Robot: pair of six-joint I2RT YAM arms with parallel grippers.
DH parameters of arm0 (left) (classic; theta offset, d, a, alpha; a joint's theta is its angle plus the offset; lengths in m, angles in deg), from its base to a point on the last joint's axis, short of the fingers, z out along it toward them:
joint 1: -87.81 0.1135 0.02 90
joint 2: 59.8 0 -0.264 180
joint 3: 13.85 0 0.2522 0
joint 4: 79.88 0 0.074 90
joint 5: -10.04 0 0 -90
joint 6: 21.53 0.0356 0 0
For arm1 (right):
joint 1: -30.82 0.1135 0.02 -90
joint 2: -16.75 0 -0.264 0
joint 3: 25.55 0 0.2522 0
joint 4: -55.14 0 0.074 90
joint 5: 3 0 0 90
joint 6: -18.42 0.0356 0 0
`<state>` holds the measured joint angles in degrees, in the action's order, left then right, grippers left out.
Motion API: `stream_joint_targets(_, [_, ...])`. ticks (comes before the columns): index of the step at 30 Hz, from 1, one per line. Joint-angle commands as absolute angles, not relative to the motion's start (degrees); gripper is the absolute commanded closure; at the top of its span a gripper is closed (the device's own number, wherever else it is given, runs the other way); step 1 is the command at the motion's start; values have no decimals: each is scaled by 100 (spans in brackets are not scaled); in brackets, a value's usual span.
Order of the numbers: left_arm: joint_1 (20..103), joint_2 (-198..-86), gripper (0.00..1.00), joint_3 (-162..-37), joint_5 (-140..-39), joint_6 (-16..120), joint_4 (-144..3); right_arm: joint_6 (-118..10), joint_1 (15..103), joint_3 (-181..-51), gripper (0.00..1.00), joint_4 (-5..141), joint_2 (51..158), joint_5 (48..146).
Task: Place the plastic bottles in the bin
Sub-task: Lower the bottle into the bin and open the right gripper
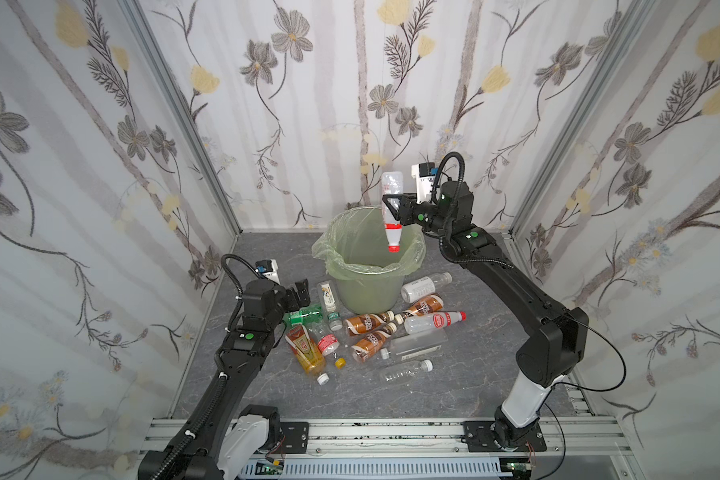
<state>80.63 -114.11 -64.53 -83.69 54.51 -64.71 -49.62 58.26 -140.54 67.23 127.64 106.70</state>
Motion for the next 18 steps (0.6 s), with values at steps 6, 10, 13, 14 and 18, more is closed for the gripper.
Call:
stream_joint_targets(6, [8068, -11368, 0, -6479, -8487, 5403, -6533, -5127, 5904, -14091, 56, 6896, 12949, 10484])
stream_joint_targets(10, [8064, -11411, 0, -6494, -8532, 5418, -6524, -5249, 5982, -14091, 54, 7037, 13012, 10385])
stream_joint_targets(13, [8065, -11443, 0, -6496, -8550, 5423, -6524, -5281, 6018, -14082, 52, 7092, 13040, 10375])
stream_joint_targets(14, [8067, -11447, 0, -6496, -8558, 5419, -6516, -5272, 6029, -14082, 51, 7110, 13048, 10370])
stream_joint_targets(18, [8067, -11456, 0, -6505, -8567, 5436, -6506, -5321, 6037, -14074, 49, 7208, 13057, 10337])
